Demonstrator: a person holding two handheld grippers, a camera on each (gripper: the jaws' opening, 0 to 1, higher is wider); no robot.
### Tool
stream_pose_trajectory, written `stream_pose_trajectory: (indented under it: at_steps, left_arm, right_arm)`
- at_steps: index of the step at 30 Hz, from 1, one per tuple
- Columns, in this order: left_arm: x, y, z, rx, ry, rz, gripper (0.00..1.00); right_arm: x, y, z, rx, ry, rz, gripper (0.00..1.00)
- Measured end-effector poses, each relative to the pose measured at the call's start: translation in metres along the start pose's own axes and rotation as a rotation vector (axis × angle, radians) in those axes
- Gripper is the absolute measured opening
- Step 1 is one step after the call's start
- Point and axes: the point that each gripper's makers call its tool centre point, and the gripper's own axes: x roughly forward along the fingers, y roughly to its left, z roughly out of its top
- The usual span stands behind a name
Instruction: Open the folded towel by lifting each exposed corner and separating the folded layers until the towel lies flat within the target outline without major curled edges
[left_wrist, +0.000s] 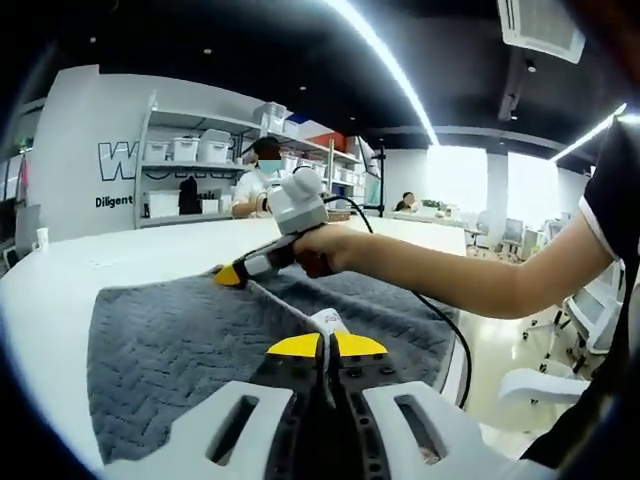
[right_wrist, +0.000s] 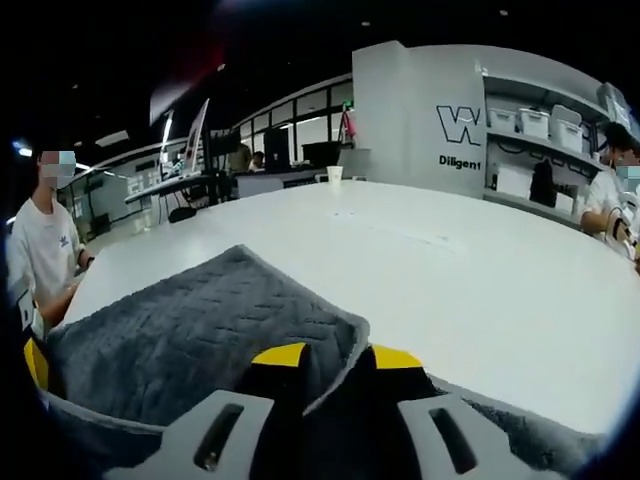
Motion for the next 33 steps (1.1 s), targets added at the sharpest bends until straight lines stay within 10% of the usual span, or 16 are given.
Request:
stream_pose_trajectory:
  at_steps: [20, 33]
  left_arm:
    - [-0.007, 0.013, 0.012, -0.024, -0.061, 0.041, 0.02]
    - [-0.016, 0.029, 0.023, 0.032, -0.074, 0.136, 0.02]
  right_arm:
    - [-0.003, 0.018, 0.033, 0.036, -0.085, 0.029, 0.0]
    - [0.004, 0.07, 0.092, -0.04, -0.22, 0.135, 0.0]
